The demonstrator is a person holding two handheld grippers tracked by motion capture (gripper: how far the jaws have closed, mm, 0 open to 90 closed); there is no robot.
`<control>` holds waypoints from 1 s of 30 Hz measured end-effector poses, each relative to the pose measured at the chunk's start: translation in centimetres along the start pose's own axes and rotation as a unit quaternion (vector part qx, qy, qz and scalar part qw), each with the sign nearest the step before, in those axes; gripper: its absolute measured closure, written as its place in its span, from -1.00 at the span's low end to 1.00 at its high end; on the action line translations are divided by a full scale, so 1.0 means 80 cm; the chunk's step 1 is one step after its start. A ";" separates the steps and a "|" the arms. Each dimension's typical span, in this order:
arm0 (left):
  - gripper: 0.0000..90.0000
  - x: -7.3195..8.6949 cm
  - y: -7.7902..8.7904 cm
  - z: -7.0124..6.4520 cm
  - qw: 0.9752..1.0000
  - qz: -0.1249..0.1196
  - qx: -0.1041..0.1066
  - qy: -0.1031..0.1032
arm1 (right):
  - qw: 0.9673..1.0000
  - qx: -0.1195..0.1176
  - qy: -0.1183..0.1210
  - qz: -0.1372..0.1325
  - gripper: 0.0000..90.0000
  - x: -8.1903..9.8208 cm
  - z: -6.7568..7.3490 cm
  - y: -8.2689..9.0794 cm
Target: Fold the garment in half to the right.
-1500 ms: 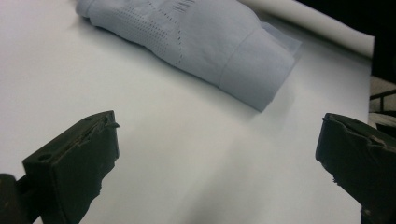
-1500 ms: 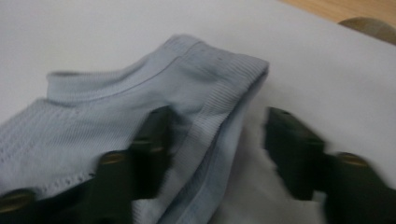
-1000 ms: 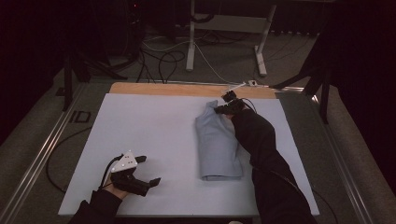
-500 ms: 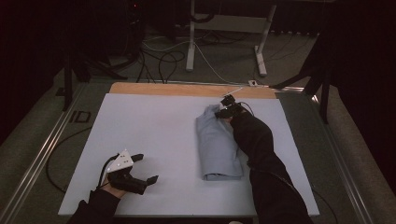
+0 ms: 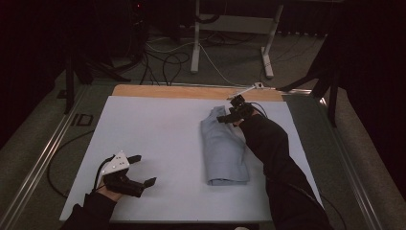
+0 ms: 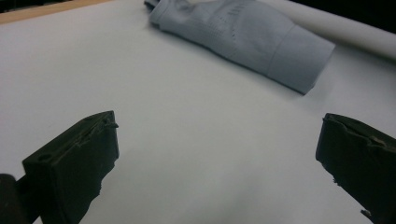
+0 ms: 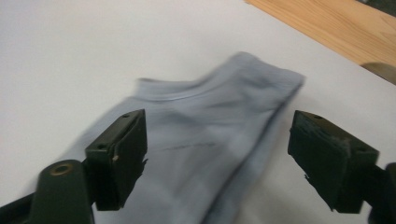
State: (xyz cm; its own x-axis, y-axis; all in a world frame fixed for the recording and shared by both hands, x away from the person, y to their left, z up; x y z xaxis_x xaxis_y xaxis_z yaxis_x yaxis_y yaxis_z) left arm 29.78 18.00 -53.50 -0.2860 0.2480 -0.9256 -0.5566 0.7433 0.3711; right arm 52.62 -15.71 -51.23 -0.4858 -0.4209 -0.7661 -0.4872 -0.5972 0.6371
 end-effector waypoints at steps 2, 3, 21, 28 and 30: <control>-0.99 0.004 0.003 0.003 1.000 0.004 -0.003 0.002 | 1.000 -0.012 0.009 -0.009 -0.57 0.003 0.016 0.014; -0.99 0.005 0.004 0.004 1.000 0.004 -0.006 0.004 | 1.000 -0.016 0.008 -0.010 -0.56 0.005 0.020 0.017; -0.99 0.019 0.008 0.008 1.000 0.003 -0.002 0.010 | 0.990 -0.096 0.091 -0.048 0.65 0.064 0.149 0.093; -0.99 0.021 0.006 0.010 1.000 0.001 -0.002 0.014 | 0.988 -0.100 0.119 -0.014 1.00 0.103 0.169 0.081; -0.99 0.022 0.006 0.011 1.000 0.001 -0.002 0.016 | 0.988 -0.104 0.117 -0.004 1.00 0.114 0.171 0.073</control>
State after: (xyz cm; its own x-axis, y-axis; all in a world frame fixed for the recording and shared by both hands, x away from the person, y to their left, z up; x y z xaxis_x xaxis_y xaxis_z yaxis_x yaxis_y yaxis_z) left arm 29.65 19.34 -54.99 -0.3108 0.2294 -0.9224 -0.5600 0.7400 0.3727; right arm 35.40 -13.70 -53.30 -0.2897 -0.5468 -0.7856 -0.3185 -0.7189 0.6179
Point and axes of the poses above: each handheld gripper's, and its own axes: y roughly backward along the jaws, x roughly out of its underside, z roughly to its left, the point moved 6 cm from there along -y, roughly forward along the jaws, and after that the axes turned 6 degrees about -z, right-handed, at the moved point
